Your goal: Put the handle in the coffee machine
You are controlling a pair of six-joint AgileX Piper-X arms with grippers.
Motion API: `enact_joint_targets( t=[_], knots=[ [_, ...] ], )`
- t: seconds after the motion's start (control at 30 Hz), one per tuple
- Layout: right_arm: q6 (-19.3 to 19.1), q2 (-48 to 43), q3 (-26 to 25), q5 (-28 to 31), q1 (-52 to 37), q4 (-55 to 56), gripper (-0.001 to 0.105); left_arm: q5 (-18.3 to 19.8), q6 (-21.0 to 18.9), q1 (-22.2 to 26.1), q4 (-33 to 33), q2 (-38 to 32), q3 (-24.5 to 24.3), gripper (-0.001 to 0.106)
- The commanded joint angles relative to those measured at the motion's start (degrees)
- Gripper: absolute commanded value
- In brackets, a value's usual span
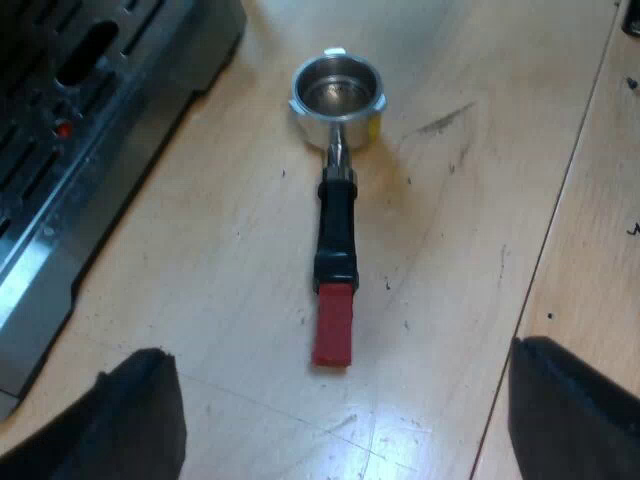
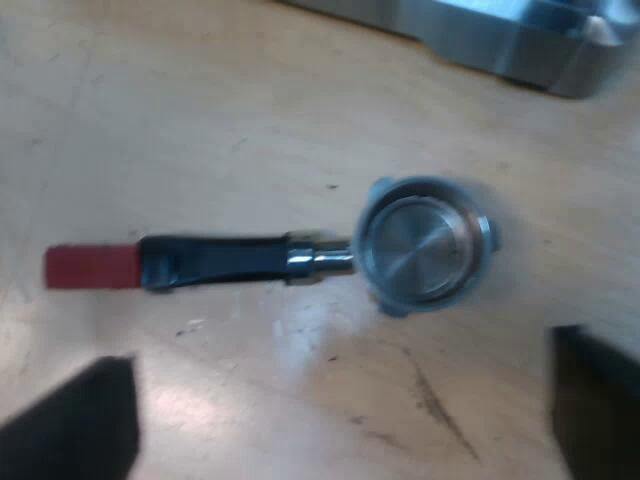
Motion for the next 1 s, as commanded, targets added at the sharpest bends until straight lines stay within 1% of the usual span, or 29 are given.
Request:
enact_joint_targets(
  t=[0.03, 0.1, 0.13, 0.17, 0.2, 0.23, 0.3, 0.33, 0.37, 0.4, 0.43, 0.47, 0.5, 0.53, 0.57, 0.6, 0.63, 0.7, 0.73, 0.83, 0.97, 1.0],
  knots=[
    [0.2, -0.3, -0.5, -1.9, -4.5, 1.7, 0.095, 0.7, 0.4, 0.1, -1.7, 1.4, -0.2, 0.068],
    [0.2, -0.3, -0.5, -2.3, -5.4, 1.7, 0.095, 0.7, 0.5, 0.1, -1.7, 1.7, -0.2, 0.068],
    [-0.6, -0.3, -0.5, -4.1, -7.7, 1.7, 0.095, 0.7, 0.6, 0.1, -1.7, 2.0, -0.2, 0.068],
    [-3.8, 0.0, -0.5, -5.6, -9.7, 1.7, 0.095, 0.7, 0.7, -0.2, -1.8, 3.1, -0.2, 0.068],
    [-5.6, 0.4, -0.5, -6.0, -10.6, 1.7, 0.095, 0.7, 0.9, -3.1, -1.9, 5.8, -0.2, 0.07],
    [-6.4, 0.5, -0.5, -6.2, -10.7, 1.7, 0.095, 0.5, 0.9, -4.2, -1.9, 6.3, -0.2, 0.072],
    [-8.5, 1.5, -0.5, -6.7, -11.7, 1.7, 0.095, -1.2, 0.9, -7.9, -2.5, 7.8, -0.2, 0.077],
    [-8.7, 1.6, -0.5, -7.0, -12.0, 1.7, 0.095, -1.8, 0.9, -8.6, -2.7, 8.1, -0.2, 0.077],
    [-9.5, 2.5, -0.3, -7.9, -12.5, 1.5, 0.095, -2.9, 0.9, -10.3, -3.1, 8.4, -0.2, 0.077],
    [-9.7, 2.8, -0.3, -8.3, -12.7, 1.4, 0.095, -2.9, 0.9, -10.3, -3.1, 8.4, -0.2, 0.077],
    [-10.0, 3.2, -0.1, -8.5, -13.0, 1.2, 0.095, -4.0, 0.9, -11.3, -3.4, 8.6, -0.2, 0.077],
    [-10.2, 3.3, -0.1, -8.5, -13.2, 1.2, 0.095, -5.9, 0.9, -14.1, -4.2, 9.1, -0.2, 0.077],
    [-10.2, 3.3, -0.1, -8.5, -13.2, 1.2, 0.095, -6.4, 0.8, -14.6, -4.5, 9.3, -0.2, 0.077],
    [-11.2, 4.0, 0.2, -8.9, -13.6, 0.8, 0.095, -6.7, 0.7, -15.3, -4.8, 9.4, -0.2, 0.077],
    [-11.6, 4.1, 0.2, -8.9, -13.8, 0.7, 0.095, -7.1, 0.4, -16.8, -5.6, 10.0, -0.2, 0.077],
    [-12.5, 4.6, 0.6, -8.9, -14.1, 0.3, 0.095, -7.1, 0.3, -17.0, -6.0, 10.2, -0.2, 0.077],
    [-15.1, 6.5, 2.0, -12.3, -16.8, -2.1, 0.095, -7.1, -0.1, -17.0, -6.2, 10.3, -0.2, 0.077],
    [-15.8, 6.8, 2.4, -12.6, -17.6, -2.6, 0.095, -7.1, -0.2, -17.0, -6.4, 10.3, -0.2, 0.077],
    [-17.8, 7.4, 3.1, -13.4, -19.2, -3.6, 0.095, -7.1, -0.2, -17.0, -6.4, 10.3, -0.2, 0.077],
    [-21.1, 8.5, 4.1, -16.4, -21.1, -4.7, 0.095, -7.1, -0.7, -17.0, -6.4, 10.3, -0.2, 0.077],
    [-23.6, 9.7, 6.0, -17.6, -23.1, -6.3, 0.095, -7.1, -1.1, -17.0, -6.5, 10.8, -0.2, 0.077],
    [-24.0, 10.0, 6.9, -19.2, -23.9, -7.7, 0.095, -7.1, -1.1, -17.0, -6.5, 11.0, -0.2, 0.077]
  ],
)
